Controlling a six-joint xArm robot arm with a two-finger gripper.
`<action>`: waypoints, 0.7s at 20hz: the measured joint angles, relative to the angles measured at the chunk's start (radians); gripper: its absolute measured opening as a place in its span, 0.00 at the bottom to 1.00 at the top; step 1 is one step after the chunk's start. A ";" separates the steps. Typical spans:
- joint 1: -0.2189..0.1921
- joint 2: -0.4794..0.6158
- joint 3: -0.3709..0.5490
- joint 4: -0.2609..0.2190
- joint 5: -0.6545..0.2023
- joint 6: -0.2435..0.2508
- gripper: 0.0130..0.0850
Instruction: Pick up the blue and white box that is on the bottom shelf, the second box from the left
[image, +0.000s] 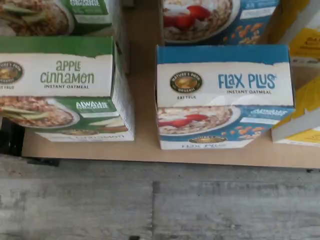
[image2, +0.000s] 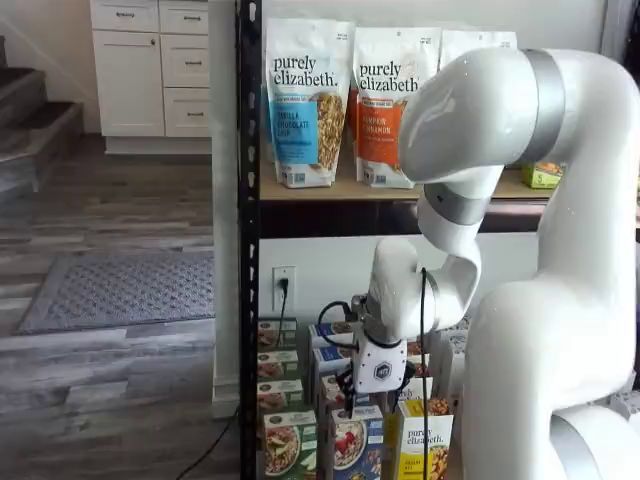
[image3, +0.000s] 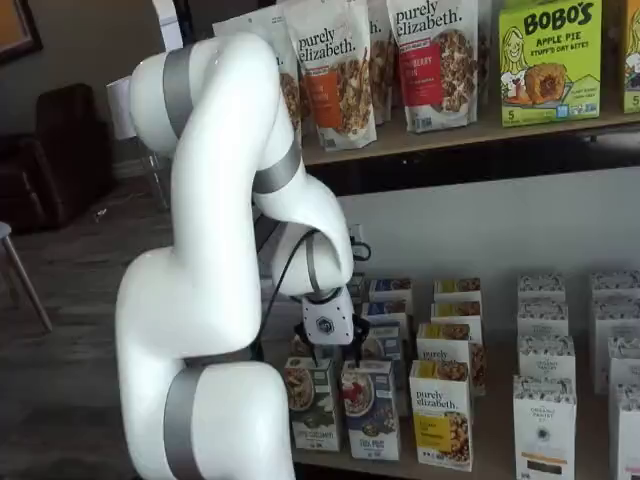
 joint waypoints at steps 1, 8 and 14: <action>0.001 0.012 -0.008 0.018 -0.002 -0.017 1.00; 0.000 0.091 -0.062 0.039 -0.014 -0.038 1.00; -0.002 0.150 -0.116 -0.033 -0.004 0.030 1.00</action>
